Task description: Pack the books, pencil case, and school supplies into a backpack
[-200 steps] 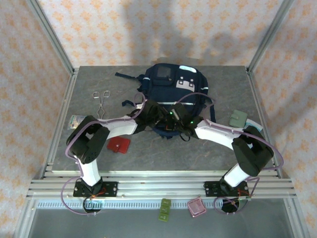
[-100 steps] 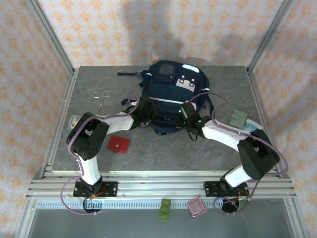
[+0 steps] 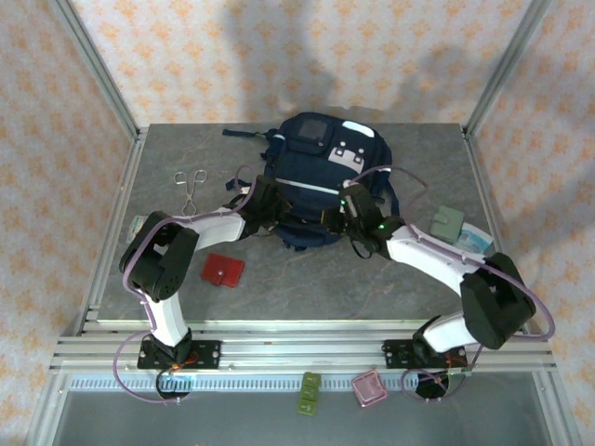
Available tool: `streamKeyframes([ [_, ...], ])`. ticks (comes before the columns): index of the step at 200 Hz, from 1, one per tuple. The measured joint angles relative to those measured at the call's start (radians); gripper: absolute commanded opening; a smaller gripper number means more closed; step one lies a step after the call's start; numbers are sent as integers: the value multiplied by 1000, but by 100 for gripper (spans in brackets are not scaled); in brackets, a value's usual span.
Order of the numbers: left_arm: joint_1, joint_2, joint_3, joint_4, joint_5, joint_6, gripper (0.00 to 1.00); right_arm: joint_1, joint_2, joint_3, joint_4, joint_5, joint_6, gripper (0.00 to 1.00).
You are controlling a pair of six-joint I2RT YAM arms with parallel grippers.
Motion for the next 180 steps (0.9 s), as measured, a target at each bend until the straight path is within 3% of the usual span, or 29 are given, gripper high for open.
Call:
streamKeyframes([
  [42, 0, -36, 32, -52, 29, -1, 0, 42, 142, 6, 75, -60, 1, 9],
  [82, 0, -88, 61, -71, 57, -4, 0, 45, 166, -81, 157, -79, 21, 9],
  [117, -1, -95, 70, -74, 80, -11, 0, 45, 153, -111, 197, -76, 45, 27],
  [143, -2, -97, 70, -73, 87, -19, 0, 47, 81, -113, 175, -47, 47, 34],
  [180, -3, -97, 70, -71, 92, -29, 0, 35, 15, -97, 171, -12, 46, 37],
])
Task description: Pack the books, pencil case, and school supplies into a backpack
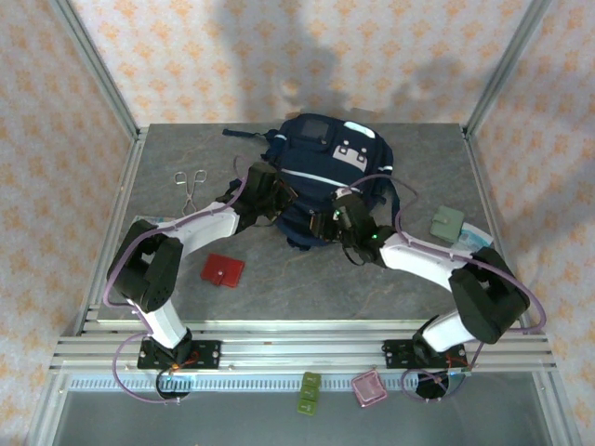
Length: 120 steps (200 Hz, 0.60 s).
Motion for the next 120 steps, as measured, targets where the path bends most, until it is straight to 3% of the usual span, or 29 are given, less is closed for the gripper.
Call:
streamKeyframes([
  [43, -1, 0, 5, 2, 14, -2, 0, -13, 11, 3, 18, 13, 8, 39],
  [73, -12, -5, 7, 2, 14, -9, 0, -13, 55, 24, 38, 12, 10, 32],
  [99, -23, -6, 14, 2, 14, -20, 0, -13, 105, 65, 43, 10, 10, 38],
  [120, -28, -6, 24, 3, 15, -27, 0, -13, 122, 78, 49, 21, 8, 37],
])
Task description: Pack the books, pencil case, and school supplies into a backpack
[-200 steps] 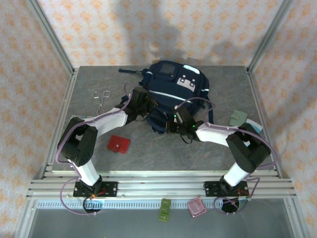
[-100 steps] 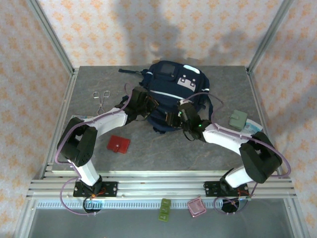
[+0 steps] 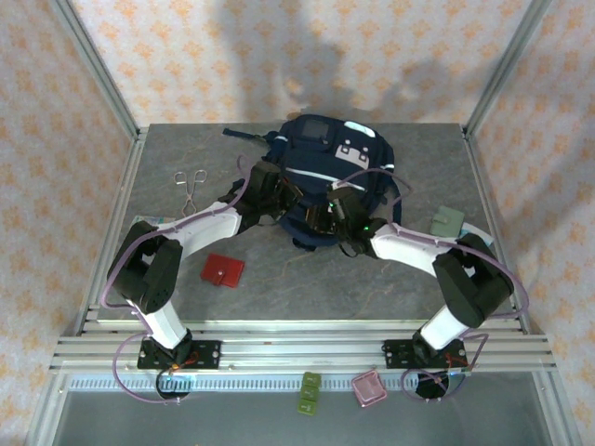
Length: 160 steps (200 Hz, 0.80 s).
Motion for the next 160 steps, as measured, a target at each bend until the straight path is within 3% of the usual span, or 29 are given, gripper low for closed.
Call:
streamKeyframes([
  [32, -5, 0, 11, 1, 6, -1, 0, 0, 36, 18, 3, 58, 0, 27],
  [72, -11, 0, 22, 4, 27, -1, 0, 1, 48, 18, 25, 132, 15, 45],
  [117, -18, 0, 36, 15, 39, 0, 0, 0, 6, -18, 63, 207, 27, 43],
  [132, -18, 0, 40, 19, 46, -1, 0, -6, -15, -26, 68, 234, 28, 36],
  [160, -18, 0, 53, 32, 55, -1, 0, -8, -19, -25, 93, 262, 21, 11],
])
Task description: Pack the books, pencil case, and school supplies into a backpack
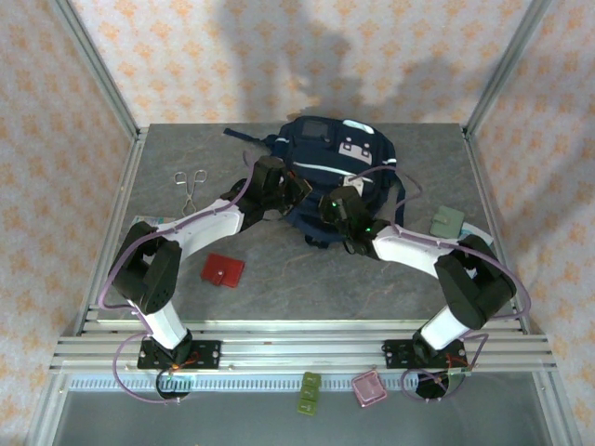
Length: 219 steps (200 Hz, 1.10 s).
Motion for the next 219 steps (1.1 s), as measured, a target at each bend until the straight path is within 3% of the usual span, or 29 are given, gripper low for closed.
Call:
streamKeyframes([
  [15, 0, 0, 1, 2, 3, 0, 0, -2, 0, 1, 2, -1, 2, 0],
  [58, 0, 0, 1, 5, 3, 0, 0, -29, -42, -21, 16, -105, -39, 0],
  [129, 8, 0, 2, 20, 23, 0, 0, -112, -120, -43, -42, -404, -56, 0],
  [164, 8, 0, 2, 20, 25, 0, 0, -129, -96, -43, -41, -465, -37, 21],
  [219, 8, 0, 2, 20, 25, 0, 0, -129, -55, -14, 0, -450, 10, 17],
])
